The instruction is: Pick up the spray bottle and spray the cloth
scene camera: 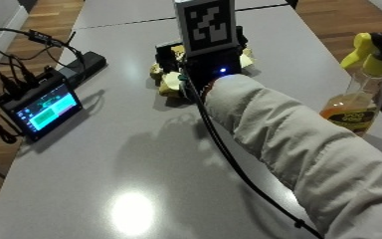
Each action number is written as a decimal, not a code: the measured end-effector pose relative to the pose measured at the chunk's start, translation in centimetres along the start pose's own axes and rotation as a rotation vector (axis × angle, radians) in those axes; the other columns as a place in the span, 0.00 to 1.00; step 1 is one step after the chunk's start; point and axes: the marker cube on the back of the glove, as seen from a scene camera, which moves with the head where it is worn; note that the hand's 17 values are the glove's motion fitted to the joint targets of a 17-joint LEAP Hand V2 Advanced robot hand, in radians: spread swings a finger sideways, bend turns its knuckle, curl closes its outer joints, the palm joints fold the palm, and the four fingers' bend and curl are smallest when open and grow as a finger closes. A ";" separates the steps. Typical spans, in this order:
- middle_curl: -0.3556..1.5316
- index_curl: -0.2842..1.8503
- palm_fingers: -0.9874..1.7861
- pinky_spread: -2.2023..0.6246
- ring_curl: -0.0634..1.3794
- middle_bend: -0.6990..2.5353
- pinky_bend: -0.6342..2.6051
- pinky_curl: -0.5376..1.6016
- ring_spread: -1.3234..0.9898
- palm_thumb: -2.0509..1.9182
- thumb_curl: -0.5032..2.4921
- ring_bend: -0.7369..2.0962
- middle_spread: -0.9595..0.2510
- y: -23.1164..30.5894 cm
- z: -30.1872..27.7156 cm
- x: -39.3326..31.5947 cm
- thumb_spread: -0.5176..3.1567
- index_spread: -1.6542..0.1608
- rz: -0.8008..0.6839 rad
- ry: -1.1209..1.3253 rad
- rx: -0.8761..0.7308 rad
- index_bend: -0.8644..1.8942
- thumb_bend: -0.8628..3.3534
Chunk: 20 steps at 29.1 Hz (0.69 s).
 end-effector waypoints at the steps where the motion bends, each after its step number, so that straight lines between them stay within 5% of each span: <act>1: 0.24 0.17 0.94 0.75 0.12 0.37 0.39 0.31 0.54 0.67 0.21 0.47 0.76 0.0 -0.1 0.0 0.24 0.87 0.003 0.005 0.003 0.41 0.31; 20: 0.38 0.30 0.84 0.71 0.32 0.44 0.47 0.44 0.51 0.70 0.26 0.55 0.71 0.9 -0.6 -0.8 0.41 0.81 -0.032 -0.016 0.041 0.44 0.31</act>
